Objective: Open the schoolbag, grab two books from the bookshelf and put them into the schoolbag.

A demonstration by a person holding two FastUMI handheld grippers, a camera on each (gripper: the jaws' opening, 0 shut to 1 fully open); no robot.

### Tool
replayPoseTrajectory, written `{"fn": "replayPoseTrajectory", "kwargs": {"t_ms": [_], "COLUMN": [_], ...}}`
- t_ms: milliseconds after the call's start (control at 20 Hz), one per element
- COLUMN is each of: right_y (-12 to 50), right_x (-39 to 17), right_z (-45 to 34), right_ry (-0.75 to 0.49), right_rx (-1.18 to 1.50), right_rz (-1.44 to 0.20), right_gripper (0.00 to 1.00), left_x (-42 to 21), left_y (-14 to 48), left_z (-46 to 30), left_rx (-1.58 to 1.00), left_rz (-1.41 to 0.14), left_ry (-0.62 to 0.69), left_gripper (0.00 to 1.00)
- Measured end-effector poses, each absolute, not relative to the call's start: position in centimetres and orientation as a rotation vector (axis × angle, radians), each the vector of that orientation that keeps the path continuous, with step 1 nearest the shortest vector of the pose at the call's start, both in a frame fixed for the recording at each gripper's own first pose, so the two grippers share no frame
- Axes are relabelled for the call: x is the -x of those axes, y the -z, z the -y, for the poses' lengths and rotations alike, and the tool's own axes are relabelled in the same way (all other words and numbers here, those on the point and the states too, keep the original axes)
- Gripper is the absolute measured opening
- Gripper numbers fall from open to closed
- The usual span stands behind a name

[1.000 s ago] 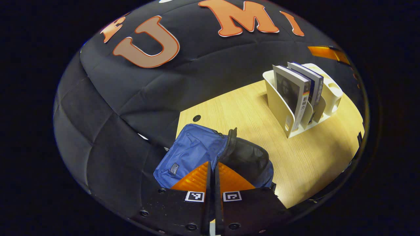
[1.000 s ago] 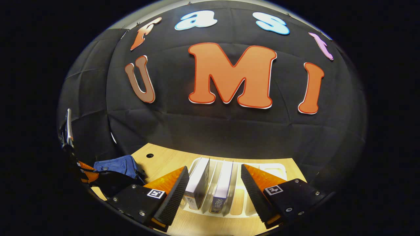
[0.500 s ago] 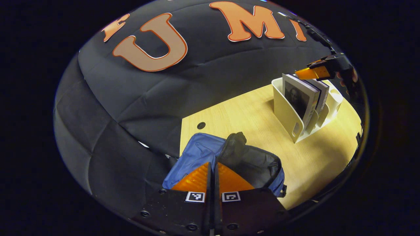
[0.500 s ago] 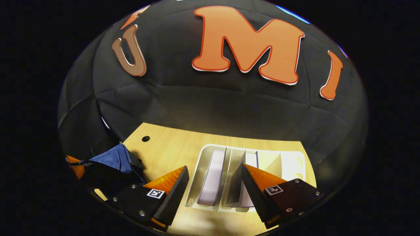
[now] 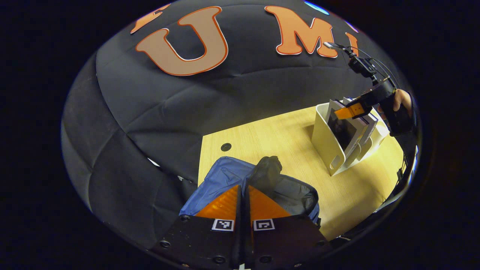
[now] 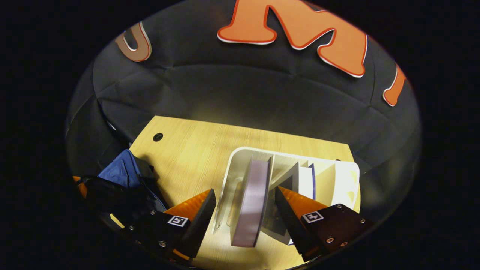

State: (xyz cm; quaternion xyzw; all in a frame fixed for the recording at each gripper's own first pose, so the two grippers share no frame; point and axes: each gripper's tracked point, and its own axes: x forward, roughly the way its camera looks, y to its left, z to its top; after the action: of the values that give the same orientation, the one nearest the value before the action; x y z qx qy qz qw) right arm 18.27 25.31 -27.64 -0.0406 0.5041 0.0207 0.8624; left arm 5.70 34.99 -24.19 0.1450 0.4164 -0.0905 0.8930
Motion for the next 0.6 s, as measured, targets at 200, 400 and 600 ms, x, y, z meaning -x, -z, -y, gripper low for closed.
{"fn": "replayPoseTrajectory", "kwargs": {"t_ms": [200,400,600], "right_y": [29.4,31.2,32.6], "right_x": [-17.9,-17.6,-17.2], "right_z": [-26.0,-25.6,-24.7], "right_ry": [-0.048,-0.026,0.012], "right_rx": [0.120,0.148,0.180], "right_rz": [-1.130,-1.185,-1.245], "right_gripper": [0.91,0.82,0.55], "left_x": [-6.5,-6.9,-7.1], "left_y": [23.2,22.5,22.1], "left_z": [-36.0,-36.5,-36.5], "left_rx": [-0.277,-0.218,-0.204], "left_rz": [-0.849,-0.841,-0.831], "left_ry": [0.202,0.196,0.202], "left_gripper": [0.05,0.05,0.05]}}
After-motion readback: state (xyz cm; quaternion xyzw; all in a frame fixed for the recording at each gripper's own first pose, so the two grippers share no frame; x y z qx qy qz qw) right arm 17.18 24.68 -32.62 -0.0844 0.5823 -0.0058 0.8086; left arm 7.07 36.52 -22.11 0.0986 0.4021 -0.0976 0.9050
